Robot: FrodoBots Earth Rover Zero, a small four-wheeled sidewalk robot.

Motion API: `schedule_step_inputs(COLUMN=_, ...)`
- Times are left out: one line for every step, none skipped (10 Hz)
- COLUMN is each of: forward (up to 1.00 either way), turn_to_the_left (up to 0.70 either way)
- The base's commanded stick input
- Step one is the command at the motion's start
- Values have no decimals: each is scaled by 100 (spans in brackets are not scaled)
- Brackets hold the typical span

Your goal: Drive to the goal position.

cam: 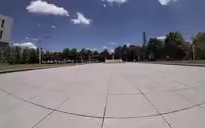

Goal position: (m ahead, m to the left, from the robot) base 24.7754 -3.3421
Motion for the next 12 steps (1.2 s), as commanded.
schedule_step_inputs(forward=50, turn_to_the_left=0)
schedule_step_inputs(forward=50, turn_to_the_left=0)
schedule_step_inputs(forward=50, turn_to_the_left=0)
schedule_step_inputs(forward=50, turn_to_the_left=0)
schedule_step_inputs(forward=50, turn_to_the_left=0)
schedule_step_inputs(forward=50, turn_to_the_left=0)
schedule_step_inputs(forward=50, turn_to_the_left=0)
schedule_step_inputs(forward=50, turn_to_the_left=0)
schedule_step_inputs(forward=50, turn_to_the_left=0)
schedule_step_inputs(forward=50, turn_to_the_left=0)
schedule_step_inputs(forward=50, turn_to_the_left=0)
schedule_step_inputs(forward=50, turn_to_the_left=0)
